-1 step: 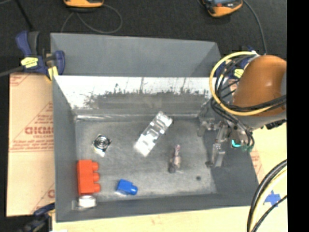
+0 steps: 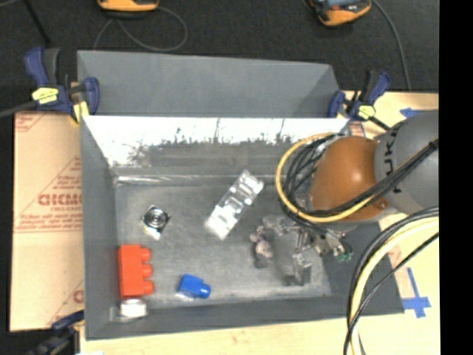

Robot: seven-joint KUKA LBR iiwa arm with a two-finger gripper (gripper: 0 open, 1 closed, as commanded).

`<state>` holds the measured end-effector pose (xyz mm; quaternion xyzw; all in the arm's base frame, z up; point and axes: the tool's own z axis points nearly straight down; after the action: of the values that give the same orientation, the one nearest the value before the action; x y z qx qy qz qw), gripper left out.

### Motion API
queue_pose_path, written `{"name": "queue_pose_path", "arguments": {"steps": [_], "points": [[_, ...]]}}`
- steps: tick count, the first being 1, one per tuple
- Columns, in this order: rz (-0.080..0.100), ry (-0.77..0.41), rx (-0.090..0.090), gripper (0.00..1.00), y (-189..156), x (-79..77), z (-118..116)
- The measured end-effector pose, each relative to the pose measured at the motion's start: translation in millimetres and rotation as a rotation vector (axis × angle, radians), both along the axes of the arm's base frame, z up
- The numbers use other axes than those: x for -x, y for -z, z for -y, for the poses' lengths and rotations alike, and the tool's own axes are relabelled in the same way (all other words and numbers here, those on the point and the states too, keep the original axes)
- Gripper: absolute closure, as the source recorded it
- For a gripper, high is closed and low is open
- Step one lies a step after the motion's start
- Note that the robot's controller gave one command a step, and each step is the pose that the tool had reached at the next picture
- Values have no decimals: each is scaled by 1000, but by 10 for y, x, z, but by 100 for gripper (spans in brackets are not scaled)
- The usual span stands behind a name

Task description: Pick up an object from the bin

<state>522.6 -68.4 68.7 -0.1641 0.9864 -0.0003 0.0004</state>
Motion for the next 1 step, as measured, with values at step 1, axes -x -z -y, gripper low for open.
{"name": "queue_pose_path", "arguments": {"steps": [1], "points": [[6,-194,-1,0,-324,-22,-553]]}}
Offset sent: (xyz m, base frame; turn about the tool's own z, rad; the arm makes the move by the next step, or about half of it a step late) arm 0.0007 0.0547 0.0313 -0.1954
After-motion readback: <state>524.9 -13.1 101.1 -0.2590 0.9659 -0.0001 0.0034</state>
